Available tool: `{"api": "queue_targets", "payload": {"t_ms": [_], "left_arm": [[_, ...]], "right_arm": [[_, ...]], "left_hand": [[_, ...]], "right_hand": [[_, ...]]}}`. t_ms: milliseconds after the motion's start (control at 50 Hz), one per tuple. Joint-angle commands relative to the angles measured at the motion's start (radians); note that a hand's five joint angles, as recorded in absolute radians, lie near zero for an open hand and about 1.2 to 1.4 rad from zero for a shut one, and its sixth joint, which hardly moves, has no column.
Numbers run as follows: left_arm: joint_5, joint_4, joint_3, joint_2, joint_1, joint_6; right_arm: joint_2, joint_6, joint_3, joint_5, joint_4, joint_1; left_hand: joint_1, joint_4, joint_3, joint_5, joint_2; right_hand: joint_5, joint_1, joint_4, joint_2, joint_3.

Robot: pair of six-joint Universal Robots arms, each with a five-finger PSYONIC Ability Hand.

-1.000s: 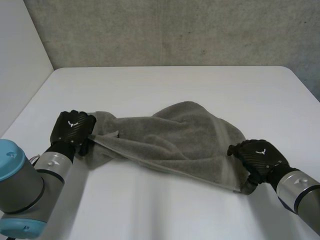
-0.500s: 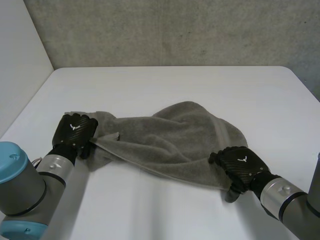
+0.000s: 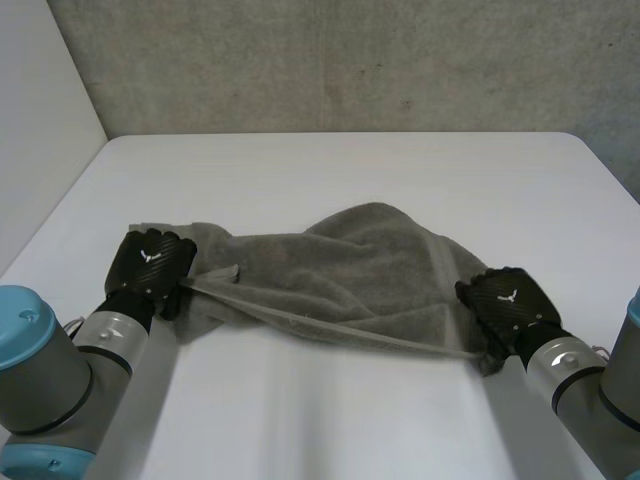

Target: Fold the towel.

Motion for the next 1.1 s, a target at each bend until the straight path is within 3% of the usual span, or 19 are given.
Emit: {"api": "queue_targets", "payload": {"t_ms": [20,40,60,80,100,120,280,320,340,380,500,520,540,560,580,620,740,840,1100], "left_arm": [[0.002,0.000,-0.001,0.000,-0.004,0.000],[0.002,0.000,-0.002,0.000,-0.005,0.000],[0.002,0.000,-0.002,0.000,-0.008,0.000],[0.002,0.000,-0.002,0.000,-0.009,0.000],[0.000,-0.002,-0.004,0.000,-0.009,0.000],[0.000,-0.002,-0.004,0.000,-0.009,0.000],[0.005,-0.002,-0.027,0.012,-0.015,0.000],[0.008,-0.002,-0.039,0.020,-0.021,0.002],[0.008,-0.002,-0.039,0.020,-0.021,0.002],[0.012,-0.003,-0.053,0.032,-0.033,0.006],[0.014,-0.002,-0.067,0.054,-0.035,0.008],[0.014,-0.002,-0.067,0.055,-0.035,0.006],[0.014,-0.002,-0.067,0.055,-0.035,0.006],[0.014,-0.002,-0.067,0.055,-0.035,0.006],[0.014,-0.002,-0.065,0.055,-0.035,0.006],[0.014,-0.002,-0.064,0.055,-0.035,0.005],[0.014,-0.002,-0.050,0.054,-0.030,0.002],[0.012,-0.002,-0.029,0.038,-0.021,0.000],[0.011,-0.002,-0.030,0.029,-0.018,0.000]], "right_arm": [[-0.018,0.001,0.008,0.054,-0.049,-0.006],[-0.021,0.002,0.008,0.053,-0.049,-0.006],[-0.021,0.002,0.008,0.053,-0.049,-0.006],[-0.025,0.008,0.008,0.047,-0.049,-0.006],[-0.025,0.008,0.008,0.047,-0.049,-0.006],[-0.030,0.011,0.008,0.044,-0.049,-0.006],[-0.070,0.021,0.014,0.004,-0.047,-0.009],[-0.084,0.022,0.015,-0.006,-0.047,-0.020],[-0.093,0.022,0.017,-0.012,-0.047,-0.044],[-0.099,0.024,0.021,-0.016,-0.043,-0.072],[-0.117,0.059,0.021,-0.050,0.005,-0.099],[-0.120,0.067,0.025,-0.071,0.044,-0.096],[-0.120,0.067,0.025,-0.072,0.045,-0.096],[-0.128,0.074,0.029,-0.105,0.086,-0.095],[-0.143,0.074,0.035,-0.148,0.118,-0.093],[-0.160,0.074,0.041,-0.200,0.149,-0.093],[-0.180,0.065,0.058,-0.297,0.186,-0.087],[-0.165,0.062,0.060,-0.280,0.184,-0.077],[-0.085,-0.028,0.069,-0.240,0.158,-0.078]], "left_hand": [[-0.022,-0.118,-0.142,-0.243,-0.105],[-0.022,-0.118,-0.142,-0.243,-0.105],[-0.022,-0.118,-0.142,-0.243,-0.105],[-0.022,-0.118,-0.142,-0.243,-0.105],[-0.022,-0.118,-0.142,-0.243,-0.105],[-0.022,-0.118,-0.142,-0.243,-0.105],[-0.022,-0.118,-0.142,-0.243,-0.105],[-0.249,-0.345,-0.369,-0.470,-0.332],[-0.250,-0.347,-0.370,-0.471,-0.334],[-0.580,-0.677,-0.701,-0.801,-0.664],[-0.617,-0.714,-0.737,-0.838,-0.701],[-0.603,-0.699,-0.723,-0.824,-0.686],[-0.574,-0.670,-0.694,-0.794,-0.657],[-0.573,-0.670,-0.693,-0.794,-0.657],[-0.530,-0.626,-0.650,-0.751,-0.613],[-0.453,-0.549,-0.573,-0.674,-0.536],[-0.286,-0.383,-0.406,-0.507,-0.370],[-0.130,-0.227,-0.250,-0.351,-0.214],[-0.133,-0.229,-0.253,-0.354,-0.216]], "right_hand": [[0.211,0.213,0.224,-0.016,0.216],[0.375,0.376,0.387,0.148,0.379],[0.377,0.378,0.389,0.150,0.381],[0.658,0.660,0.671,0.431,0.663],[0.661,0.663,0.674,0.434,0.666],[0.989,0.990,1.001,0.762,0.993],[0.992,0.994,1.004,0.765,0.996],[0.992,0.994,1.004,0.765,0.996],[0.992,0.994,1.004,0.765,0.996],[0.992,0.994,1.004,0.765,0.996],[0.992,0.994,1.004,0.765,0.996],[0.758,0.759,0.770,0.531,0.762],[0.755,0.757,0.768,0.528,0.760],[0.383,0.385,0.396,0.156,0.388],[0.176,0.177,0.188,-0.051,0.180],[0.090,0.091,0.102,-0.137,0.094],[0.080,0.081,0.092,-0.147,0.084],[0.074,0.076,0.087,-0.153,0.078],[-0.002,-0.001,0.010,-0.229,0.002]]}}
